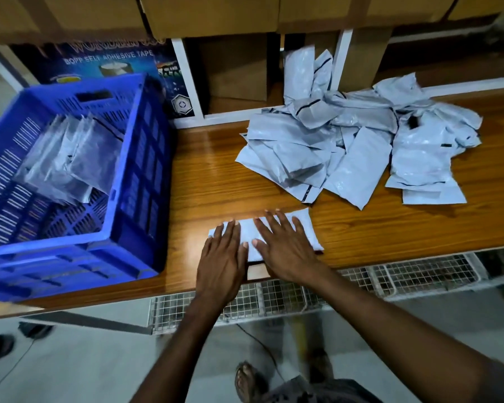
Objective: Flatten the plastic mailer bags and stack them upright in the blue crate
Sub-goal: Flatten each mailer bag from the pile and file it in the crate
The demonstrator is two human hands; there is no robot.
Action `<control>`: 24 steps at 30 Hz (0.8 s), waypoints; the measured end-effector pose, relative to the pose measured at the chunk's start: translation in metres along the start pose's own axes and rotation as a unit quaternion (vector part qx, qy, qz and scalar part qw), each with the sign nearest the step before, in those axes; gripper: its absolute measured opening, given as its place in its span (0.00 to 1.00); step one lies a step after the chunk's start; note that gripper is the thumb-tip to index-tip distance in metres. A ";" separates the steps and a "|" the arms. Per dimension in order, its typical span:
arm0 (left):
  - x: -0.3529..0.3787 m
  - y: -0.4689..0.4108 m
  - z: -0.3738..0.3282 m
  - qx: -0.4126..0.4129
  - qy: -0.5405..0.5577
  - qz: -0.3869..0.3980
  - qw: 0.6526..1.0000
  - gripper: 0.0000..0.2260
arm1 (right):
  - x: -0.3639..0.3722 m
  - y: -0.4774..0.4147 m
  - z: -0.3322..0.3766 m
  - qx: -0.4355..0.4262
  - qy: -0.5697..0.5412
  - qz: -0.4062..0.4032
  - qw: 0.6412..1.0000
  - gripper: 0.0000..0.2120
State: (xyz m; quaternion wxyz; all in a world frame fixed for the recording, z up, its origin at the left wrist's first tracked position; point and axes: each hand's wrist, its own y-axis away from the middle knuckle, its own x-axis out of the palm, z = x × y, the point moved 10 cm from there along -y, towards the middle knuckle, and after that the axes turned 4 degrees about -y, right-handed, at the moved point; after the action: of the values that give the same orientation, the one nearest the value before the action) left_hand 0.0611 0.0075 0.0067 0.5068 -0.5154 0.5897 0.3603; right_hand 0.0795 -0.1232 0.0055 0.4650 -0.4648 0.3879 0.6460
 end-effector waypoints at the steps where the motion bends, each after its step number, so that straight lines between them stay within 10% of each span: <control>1: 0.004 0.000 0.004 -0.003 -0.003 0.006 1.000 0.29 | 0.006 0.002 -0.005 0.003 0.009 -0.007 1.000 0.29; 20: 0.007 0.009 0.047 -0.006 0.006 0.040 0.999 0.39 | 0.004 0.020 -0.056 0.093 0.000 0.062 0.994 0.42; 24: -0.015 0.023 0.054 -0.037 0.077 -0.005 0.996 0.29 | -0.023 0.013 -0.031 0.007 0.012 0.026 1.000 0.44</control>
State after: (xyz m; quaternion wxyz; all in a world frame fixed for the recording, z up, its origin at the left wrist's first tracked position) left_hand 0.0505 0.0669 0.0067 0.4428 -0.5627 0.6106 0.3384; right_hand 0.0774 -0.1615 0.0204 0.4467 -0.4587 0.4102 0.6495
